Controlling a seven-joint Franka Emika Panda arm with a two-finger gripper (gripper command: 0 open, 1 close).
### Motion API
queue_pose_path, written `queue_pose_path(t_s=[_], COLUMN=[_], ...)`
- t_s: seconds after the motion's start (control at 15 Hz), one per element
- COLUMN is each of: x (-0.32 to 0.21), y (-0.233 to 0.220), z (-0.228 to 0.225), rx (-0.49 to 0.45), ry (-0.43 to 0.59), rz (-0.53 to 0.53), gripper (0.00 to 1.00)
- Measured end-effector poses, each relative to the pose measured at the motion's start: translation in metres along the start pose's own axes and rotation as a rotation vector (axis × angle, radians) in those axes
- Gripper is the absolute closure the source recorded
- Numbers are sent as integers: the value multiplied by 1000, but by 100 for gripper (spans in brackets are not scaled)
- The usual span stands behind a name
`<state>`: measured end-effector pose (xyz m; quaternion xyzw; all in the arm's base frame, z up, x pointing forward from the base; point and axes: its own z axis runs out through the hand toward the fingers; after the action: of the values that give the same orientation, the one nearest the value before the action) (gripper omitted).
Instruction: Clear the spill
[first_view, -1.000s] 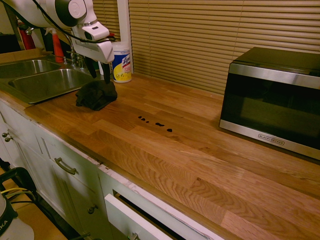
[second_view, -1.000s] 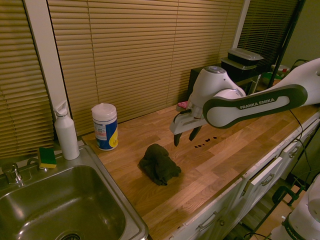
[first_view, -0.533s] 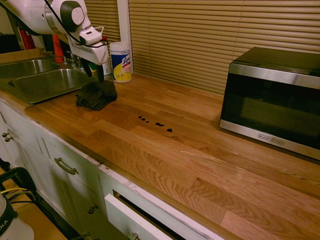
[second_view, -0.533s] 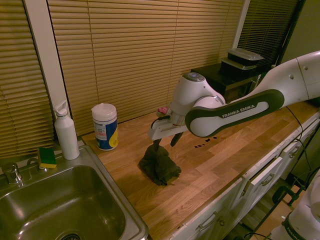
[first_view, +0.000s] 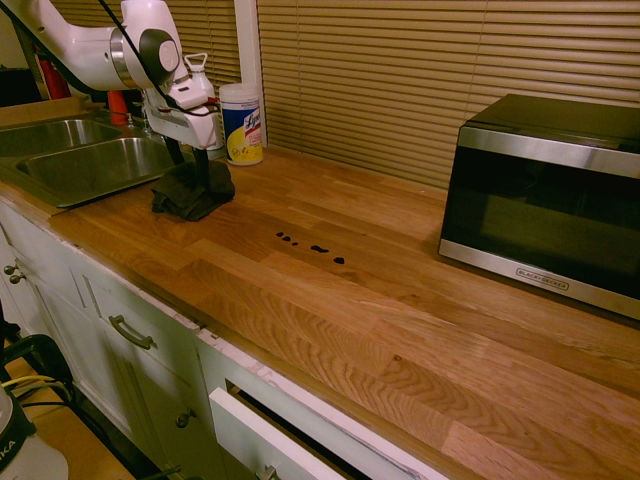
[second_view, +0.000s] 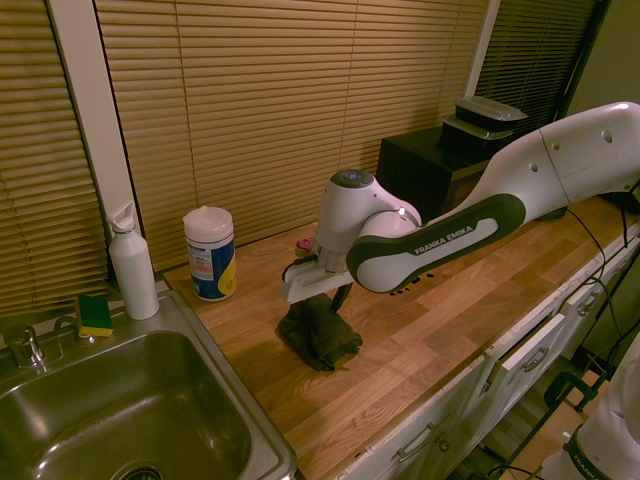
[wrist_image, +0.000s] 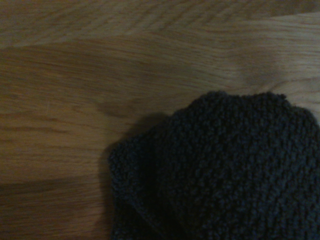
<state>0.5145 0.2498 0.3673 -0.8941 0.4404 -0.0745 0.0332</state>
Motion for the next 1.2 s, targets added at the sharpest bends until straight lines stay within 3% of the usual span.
queue_pose_path(t_s=[1.2], x=[2], y=[9], z=[14], rx=[-89], ry=[46], rz=[-16], gripper=[100])
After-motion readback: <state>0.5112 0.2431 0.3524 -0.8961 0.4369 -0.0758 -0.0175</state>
